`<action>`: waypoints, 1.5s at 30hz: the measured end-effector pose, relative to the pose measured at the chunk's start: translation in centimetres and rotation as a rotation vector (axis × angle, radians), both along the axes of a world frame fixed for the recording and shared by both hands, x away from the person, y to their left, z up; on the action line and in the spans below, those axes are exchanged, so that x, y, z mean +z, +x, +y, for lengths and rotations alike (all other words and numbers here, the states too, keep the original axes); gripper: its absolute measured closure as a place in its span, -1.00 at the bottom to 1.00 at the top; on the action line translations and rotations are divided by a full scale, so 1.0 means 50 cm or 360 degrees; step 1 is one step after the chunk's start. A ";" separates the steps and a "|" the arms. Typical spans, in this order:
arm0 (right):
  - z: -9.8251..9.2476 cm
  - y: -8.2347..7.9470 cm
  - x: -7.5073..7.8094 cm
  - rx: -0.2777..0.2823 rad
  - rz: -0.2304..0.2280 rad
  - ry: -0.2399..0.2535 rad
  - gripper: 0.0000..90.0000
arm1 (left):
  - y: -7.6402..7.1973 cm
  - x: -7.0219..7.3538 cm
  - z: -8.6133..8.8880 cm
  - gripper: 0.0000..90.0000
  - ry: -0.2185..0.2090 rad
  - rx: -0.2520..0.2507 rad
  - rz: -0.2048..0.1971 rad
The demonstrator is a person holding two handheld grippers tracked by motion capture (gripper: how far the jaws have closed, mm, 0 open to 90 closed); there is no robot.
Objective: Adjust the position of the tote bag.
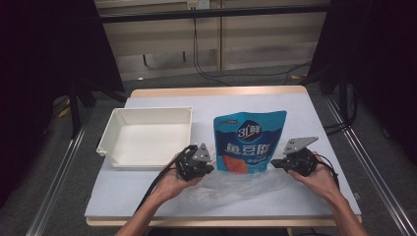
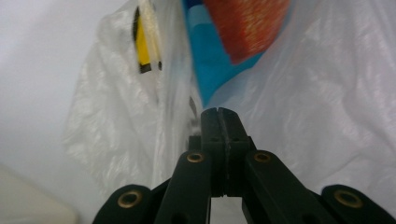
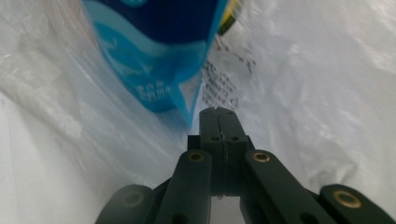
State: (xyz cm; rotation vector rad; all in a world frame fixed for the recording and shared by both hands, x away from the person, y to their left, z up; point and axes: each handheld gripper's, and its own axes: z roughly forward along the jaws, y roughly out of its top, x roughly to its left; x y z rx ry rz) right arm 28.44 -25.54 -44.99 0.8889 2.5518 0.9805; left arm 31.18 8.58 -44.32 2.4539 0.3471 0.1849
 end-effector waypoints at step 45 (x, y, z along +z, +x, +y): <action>-0.052 -0.038 -0.033 -0.0115 -0.0016 -0.0348 1.00 | -0.001 -0.032 0.086 1.00 0.0230 0.0048 0.0007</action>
